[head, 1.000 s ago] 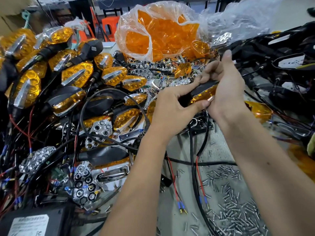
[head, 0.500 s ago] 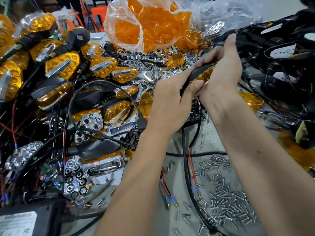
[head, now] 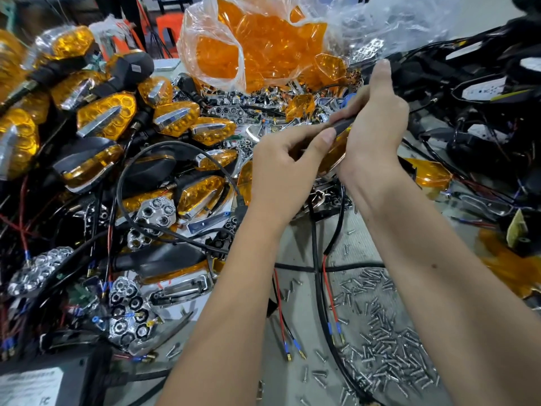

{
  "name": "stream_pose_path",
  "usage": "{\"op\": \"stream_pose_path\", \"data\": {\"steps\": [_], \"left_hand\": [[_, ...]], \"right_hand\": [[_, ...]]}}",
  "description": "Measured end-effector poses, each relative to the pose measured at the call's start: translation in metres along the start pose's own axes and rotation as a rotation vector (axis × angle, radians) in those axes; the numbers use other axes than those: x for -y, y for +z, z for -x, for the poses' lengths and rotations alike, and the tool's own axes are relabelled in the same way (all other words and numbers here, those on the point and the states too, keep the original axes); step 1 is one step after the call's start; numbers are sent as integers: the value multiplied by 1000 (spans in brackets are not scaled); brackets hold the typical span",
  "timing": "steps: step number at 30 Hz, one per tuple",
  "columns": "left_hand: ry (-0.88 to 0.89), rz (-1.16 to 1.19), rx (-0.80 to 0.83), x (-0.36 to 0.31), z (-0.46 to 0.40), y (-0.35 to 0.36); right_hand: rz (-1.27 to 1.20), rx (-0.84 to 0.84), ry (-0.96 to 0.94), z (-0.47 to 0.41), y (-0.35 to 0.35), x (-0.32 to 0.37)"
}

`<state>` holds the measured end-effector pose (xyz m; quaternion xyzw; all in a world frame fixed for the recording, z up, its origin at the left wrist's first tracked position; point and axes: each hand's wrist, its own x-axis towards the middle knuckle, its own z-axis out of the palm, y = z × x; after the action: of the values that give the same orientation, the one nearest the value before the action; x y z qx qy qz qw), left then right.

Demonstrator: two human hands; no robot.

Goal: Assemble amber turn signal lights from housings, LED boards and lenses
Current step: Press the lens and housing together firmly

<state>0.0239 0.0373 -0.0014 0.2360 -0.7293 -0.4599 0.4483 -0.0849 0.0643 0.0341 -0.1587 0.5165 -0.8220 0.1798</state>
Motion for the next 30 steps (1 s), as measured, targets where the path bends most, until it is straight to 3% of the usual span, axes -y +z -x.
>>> {"op": "stream_pose_path", "data": {"steps": [6, 9, 13, 18, 25, 30], "left_hand": [[-264, 185, 242, -3, -9, -20], [-295, 180, 355, -6, -11, -23], [-285, 219, 375, -5, -10, -20], [-236, 256, 310, -2, -10, -20], [-337, 291, 19, 5, -12, -23], [-334, 250, 21, 10, -12, -28]], "right_hand": [[53, 148, 124, -6, -3, -3], [102, 249, 237, -7, -6, -2], [181, 144, 167, -10, -5, -3], [307, 64, 46, -13, -6, -4], [354, 553, -3, -10, -13, -11], [390, 567, -68, -8, -12, -13]]}}
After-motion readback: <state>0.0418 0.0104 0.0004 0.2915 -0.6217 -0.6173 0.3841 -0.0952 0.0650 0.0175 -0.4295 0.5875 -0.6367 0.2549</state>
